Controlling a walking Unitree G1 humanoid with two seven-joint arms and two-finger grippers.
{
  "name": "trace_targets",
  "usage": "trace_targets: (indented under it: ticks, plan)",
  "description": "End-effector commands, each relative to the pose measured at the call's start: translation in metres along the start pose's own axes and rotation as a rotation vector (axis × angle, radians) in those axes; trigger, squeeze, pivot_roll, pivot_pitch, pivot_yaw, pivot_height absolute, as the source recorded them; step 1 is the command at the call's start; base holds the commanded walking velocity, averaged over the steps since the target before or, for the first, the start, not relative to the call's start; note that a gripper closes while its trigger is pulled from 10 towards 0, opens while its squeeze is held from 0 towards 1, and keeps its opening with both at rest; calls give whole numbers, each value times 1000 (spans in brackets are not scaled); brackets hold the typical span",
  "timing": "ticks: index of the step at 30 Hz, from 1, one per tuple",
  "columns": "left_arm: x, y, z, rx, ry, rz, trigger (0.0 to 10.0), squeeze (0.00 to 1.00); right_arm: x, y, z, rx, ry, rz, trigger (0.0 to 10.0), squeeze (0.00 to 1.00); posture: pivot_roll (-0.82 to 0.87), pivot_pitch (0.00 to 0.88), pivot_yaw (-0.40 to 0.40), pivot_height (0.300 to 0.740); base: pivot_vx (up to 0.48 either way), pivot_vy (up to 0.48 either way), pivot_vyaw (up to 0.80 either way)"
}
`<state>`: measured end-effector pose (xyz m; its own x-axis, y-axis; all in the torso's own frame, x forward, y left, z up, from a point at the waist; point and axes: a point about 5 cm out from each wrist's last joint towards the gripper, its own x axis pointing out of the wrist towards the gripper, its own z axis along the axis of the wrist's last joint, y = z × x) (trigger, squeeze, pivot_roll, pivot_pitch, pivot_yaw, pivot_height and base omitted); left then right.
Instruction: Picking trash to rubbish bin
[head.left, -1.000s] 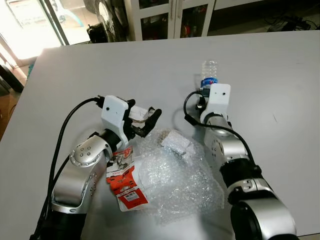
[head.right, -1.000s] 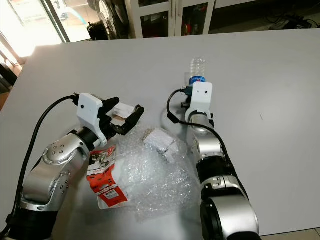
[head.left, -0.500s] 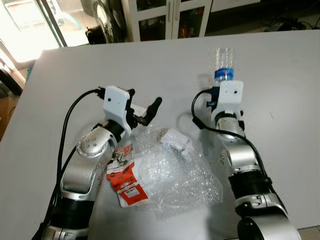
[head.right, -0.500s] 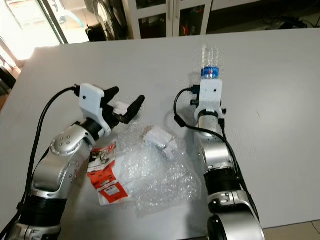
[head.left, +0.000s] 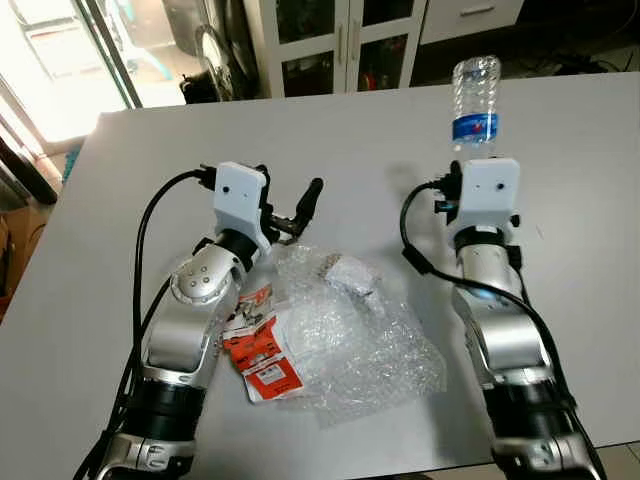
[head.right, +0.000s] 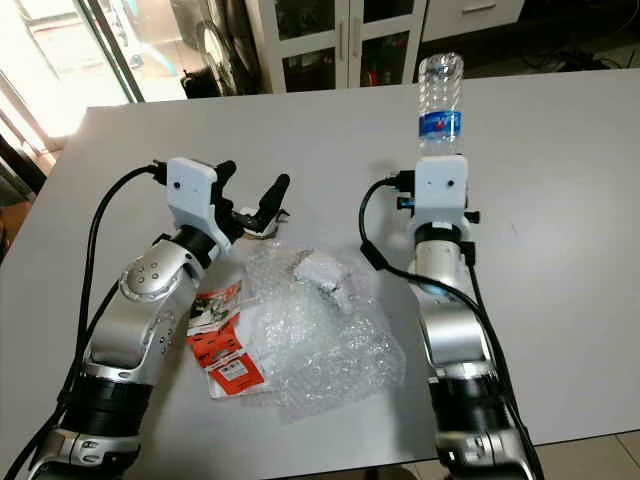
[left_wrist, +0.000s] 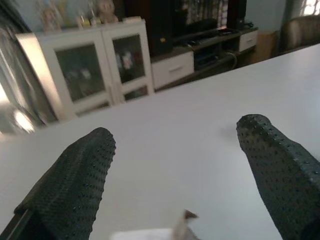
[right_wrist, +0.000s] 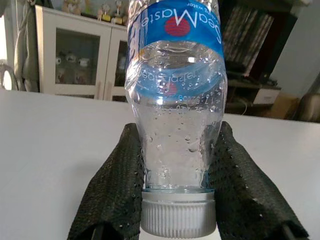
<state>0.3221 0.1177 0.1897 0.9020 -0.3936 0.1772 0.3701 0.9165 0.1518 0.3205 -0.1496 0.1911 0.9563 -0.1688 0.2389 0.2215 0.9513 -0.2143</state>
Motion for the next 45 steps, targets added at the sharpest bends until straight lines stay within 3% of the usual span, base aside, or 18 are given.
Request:
trace_targets:
  ticks: [1,7,15,45]
  plan:
    - [-6,-1,-5,39,10,15,10000,0,-5,-4,5,-17,-13,3,10000,0,8,62,54,740,0,0,0]
    - [-14,-4,-13,30,32,40,10000,0,-15,-16,4,-27,14,-20,10000,0,1,71,47,740,0,0,0]
    - [-15,-17,-14,-12,16,2,10000,0,-19,-16,4,-39,30,-4,10000,0,-4,73,39,740,0,-108,0]
    - [-12,-22,-12,-30,-2,-46,10000,0,-21,-15,11,-51,26,8,10000,0,-9,48,36,740,0,-480,0]
